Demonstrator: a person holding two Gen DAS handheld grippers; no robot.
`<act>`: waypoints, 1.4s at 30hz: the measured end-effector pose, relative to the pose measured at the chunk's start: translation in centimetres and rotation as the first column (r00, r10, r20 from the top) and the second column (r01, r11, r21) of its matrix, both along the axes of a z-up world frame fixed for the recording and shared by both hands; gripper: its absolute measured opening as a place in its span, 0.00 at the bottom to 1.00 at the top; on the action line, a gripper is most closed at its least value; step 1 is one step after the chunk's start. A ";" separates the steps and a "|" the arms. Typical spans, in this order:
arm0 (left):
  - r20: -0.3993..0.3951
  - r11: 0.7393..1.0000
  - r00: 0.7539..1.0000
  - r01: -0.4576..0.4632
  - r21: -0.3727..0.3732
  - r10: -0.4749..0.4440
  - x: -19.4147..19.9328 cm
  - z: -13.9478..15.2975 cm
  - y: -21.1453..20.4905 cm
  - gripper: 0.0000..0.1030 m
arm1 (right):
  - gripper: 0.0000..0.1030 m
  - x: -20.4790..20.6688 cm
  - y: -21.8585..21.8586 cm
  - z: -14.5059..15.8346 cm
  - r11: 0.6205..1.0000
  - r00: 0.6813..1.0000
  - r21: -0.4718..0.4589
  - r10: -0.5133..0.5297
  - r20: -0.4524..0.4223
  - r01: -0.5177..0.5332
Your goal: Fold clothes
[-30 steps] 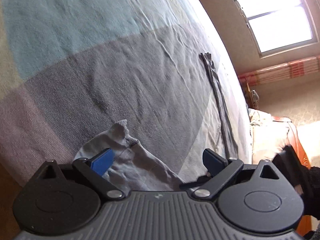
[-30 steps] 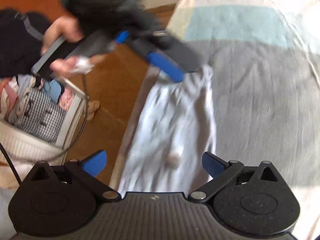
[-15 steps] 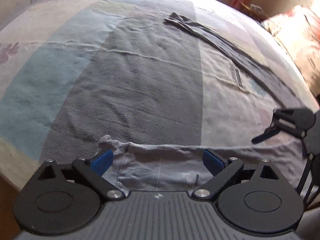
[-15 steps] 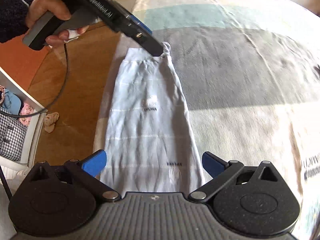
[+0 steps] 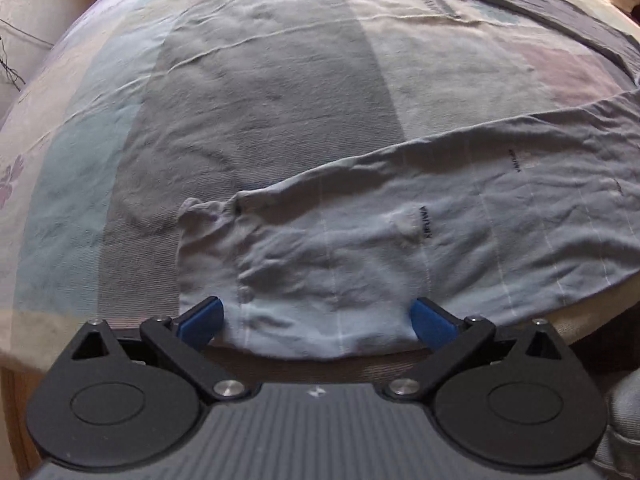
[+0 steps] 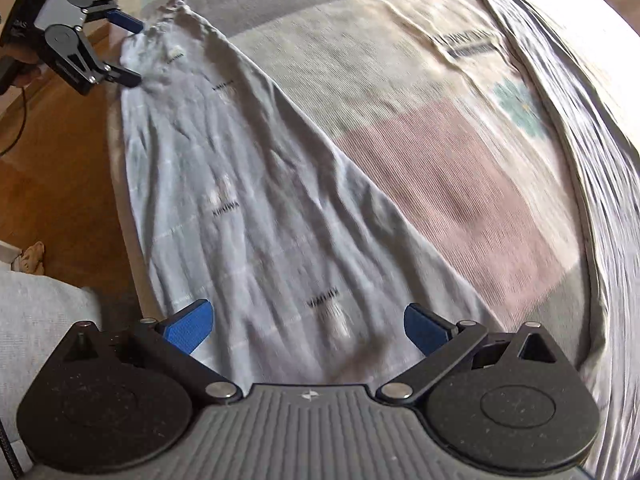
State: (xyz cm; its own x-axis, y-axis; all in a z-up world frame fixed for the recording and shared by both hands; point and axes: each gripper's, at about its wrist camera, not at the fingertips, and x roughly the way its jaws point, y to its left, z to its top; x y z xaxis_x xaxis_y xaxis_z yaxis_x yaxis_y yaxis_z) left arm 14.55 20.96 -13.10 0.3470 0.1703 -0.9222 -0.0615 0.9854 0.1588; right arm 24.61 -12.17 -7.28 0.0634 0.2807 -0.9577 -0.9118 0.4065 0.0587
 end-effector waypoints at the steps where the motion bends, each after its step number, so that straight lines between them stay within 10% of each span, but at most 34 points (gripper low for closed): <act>1: -0.001 1.000 1.000 0.013 0.009 -0.013 0.5 0.8 -0.5 0.89 | 1.00 -0.2 -0.6 0.0 0.999 0.999 -0.002 -0.036 0.009 0.036; 11: 0.077 0.892 0.890 0.452 -0.011 -0.450 4.1 0.2 -10.7 0.90 | 1.00 -1.7 -6.8 -2.3 0.865 0.864 -0.043 -0.496 0.087 0.500; 16: -0.035 0.925 0.926 0.371 -0.083 -0.375 3.9 -0.5 -8.6 0.93 | 1.00 -3.4 -9.4 -3.4 0.812 0.814 -0.060 -0.578 0.056 0.581; 24: 0.053 0.846 0.848 0.529 -0.057 -0.527 7.6 3.4 -11.4 0.91 | 1.00 -0.5 -12.3 -1.2 0.639 0.633 0.023 -0.766 0.108 0.769; 30: 0.107 0.794 0.799 0.601 -0.097 -0.592 10.4 2.7 -15.0 0.91 | 1.00 4.3 -16.0 -2.3 0.587 0.563 0.062 -0.798 0.215 0.808; 34: 0.074 0.784 0.790 0.613 -0.098 -0.608 10.5 1.3 -15.8 0.91 | 1.00 5.2 -19.0 -4.3 0.520 0.511 0.082 -0.852 0.115 0.850; 42: 0.087 0.849 0.852 0.523 -0.073 -0.517 10.3 1.6 -15.2 0.91 | 1.00 5.9 -19.4 -4.4 0.564 0.561 0.045 -0.825 0.068 0.824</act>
